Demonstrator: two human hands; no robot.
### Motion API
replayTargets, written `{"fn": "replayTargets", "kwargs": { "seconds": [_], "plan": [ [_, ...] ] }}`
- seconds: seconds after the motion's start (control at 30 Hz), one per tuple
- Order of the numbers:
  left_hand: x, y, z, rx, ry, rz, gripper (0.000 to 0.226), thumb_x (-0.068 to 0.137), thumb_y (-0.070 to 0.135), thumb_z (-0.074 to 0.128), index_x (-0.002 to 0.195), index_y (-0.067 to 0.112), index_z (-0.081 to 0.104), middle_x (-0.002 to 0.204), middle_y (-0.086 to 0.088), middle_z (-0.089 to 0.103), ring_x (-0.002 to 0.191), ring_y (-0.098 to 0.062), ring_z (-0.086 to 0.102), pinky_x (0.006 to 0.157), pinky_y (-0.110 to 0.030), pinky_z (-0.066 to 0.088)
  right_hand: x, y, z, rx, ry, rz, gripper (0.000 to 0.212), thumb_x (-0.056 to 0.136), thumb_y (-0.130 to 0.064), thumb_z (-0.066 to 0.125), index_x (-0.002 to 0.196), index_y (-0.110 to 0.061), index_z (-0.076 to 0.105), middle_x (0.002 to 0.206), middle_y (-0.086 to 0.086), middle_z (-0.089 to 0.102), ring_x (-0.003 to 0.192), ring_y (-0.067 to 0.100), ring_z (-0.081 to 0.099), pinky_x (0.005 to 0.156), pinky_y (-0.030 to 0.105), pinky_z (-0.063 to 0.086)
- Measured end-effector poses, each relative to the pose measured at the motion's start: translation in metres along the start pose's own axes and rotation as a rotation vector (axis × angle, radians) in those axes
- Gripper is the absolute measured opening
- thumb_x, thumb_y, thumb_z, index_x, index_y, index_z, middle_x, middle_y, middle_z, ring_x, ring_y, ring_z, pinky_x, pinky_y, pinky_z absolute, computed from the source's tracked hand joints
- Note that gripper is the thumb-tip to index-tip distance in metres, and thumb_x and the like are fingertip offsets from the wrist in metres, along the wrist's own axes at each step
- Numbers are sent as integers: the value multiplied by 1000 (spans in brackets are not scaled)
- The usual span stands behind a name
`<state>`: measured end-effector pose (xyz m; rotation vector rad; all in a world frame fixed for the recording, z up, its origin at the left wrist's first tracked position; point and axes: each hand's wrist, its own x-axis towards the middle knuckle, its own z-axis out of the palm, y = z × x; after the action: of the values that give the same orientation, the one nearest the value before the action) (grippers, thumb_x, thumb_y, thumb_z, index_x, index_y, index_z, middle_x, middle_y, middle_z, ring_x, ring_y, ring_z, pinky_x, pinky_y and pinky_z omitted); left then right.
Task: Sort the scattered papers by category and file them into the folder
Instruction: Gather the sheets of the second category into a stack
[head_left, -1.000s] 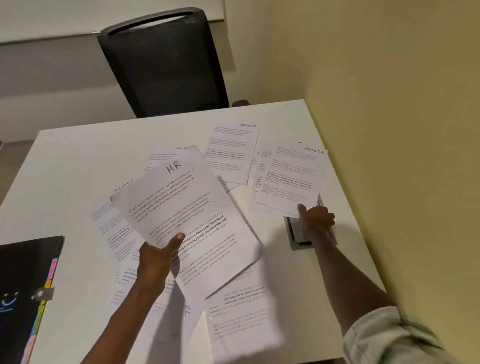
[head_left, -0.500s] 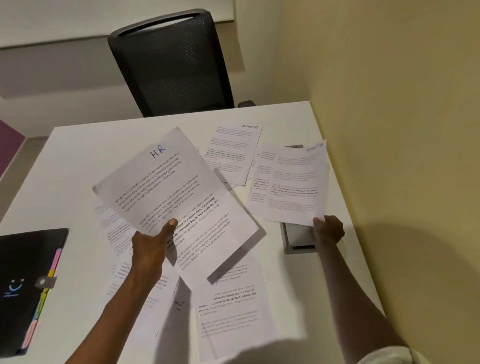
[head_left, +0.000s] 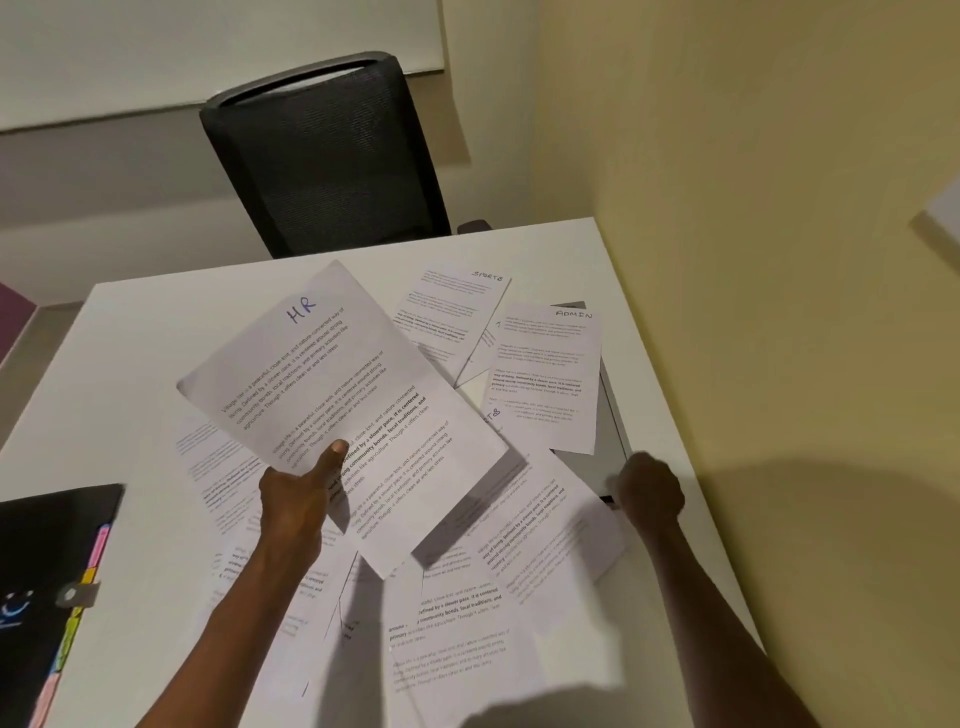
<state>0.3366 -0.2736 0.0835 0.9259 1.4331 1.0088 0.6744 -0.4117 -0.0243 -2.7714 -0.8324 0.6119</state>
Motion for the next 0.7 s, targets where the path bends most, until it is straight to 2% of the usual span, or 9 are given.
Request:
{"fn": "replayTargets", "kwargs": {
  "seconds": [0.07, 0.17, 0.23, 0.3, 0.37, 0.47, 0.57, 0.63, 0.7],
  "plan": [
    [1, -2, 0, 0, 4, -4, 50, 83, 11, 77, 130, 16, 58, 109, 5, 68, 103, -24, 64, 95, -44, 50, 14, -20, -1, 92, 118, -229, 32, 88, -31, 54, 102, -4, 63, 101, 16, 68, 98, 35, 65, 73, 34, 50],
    [2, -4, -3, 1, 10, -8, 51, 83, 13, 78, 130, 17, 58, 113, 2, 68, 107, -26, 63, 99, -47, 49, 30, -45, 8, -123, -190, -466, 61, 97, -51, 41, 145, -14, 39, 154, 5, 36, 141, 29, 34, 109, 46, 33],
    [5, -3, -6, 8, 19, -6, 54, 83, 15, 79, 132, 16, 57, 119, -1, 68, 111, -27, 63, 101, -49, 48, 36, -46, 21, -265, -305, -474, 66, 99, -56, 27, 153, -18, 23, 163, 0, 13, 149, 25, 12, 117, 51, 15],
    [9, 1, -11, -2, 37, 0, 55, 82, 15, 79, 133, 16, 58, 121, -1, 68, 112, -27, 63, 101, -51, 48, 40, -34, 32, -316, -260, -428, 63, 99, -56, 20, 151, -21, 28, 162, -1, 17, 149, 26, 12, 116, 55, 11],
    [14, 4, -16, -17, 55, 6, 52, 83, 14, 78, 131, 17, 59, 119, 2, 69, 111, -24, 64, 101, -48, 49, 42, -20, 35, -430, -121, -434, 58, 97, -54, 20, 136, -26, 51, 146, 3, 45, 141, 32, 30, 111, 58, 20],
    [23, 5, -25, -28, 89, 3, 53, 81, 14, 80, 130, 16, 60, 115, 6, 70, 108, -20, 65, 101, -47, 49, 44, -18, 31, -523, 104, -468, 34, 94, -39, 46, 102, -17, 70, 99, 6, 70, 104, 33, 61, 94, 49, 42],
    [32, 2, -30, -46, 111, -8, 54, 81, 13, 80, 131, 17, 60, 112, 9, 70, 108, -18, 65, 102, -45, 48, 41, -56, 26, -249, 205, -495, 17, 82, -15, 72, 75, -1, 66, 67, 13, 63, 60, 32, 61, 61, 35, 49],
    [38, -1, -34, -49, 116, -25, 56, 81, 12, 80, 133, 16, 59, 113, 9, 70, 107, -17, 65, 101, -44, 49, 43, -94, 29, 80, 138, -465, 15, 85, -13, 67, 89, 0, 62, 82, 14, 60, 76, 32, 59, 69, 37, 49],
    [47, -4, -39, -26, 115, -44, 58, 80, 14, 81, 133, 16, 59, 116, 6, 70, 109, -20, 65, 101, -45, 49, 46, -133, 43, 164, 13, -506, 26, 90, -19, 62, 109, -2, 59, 104, 15, 60, 99, 31, 57, 87, 38, 47]
  ]
}}
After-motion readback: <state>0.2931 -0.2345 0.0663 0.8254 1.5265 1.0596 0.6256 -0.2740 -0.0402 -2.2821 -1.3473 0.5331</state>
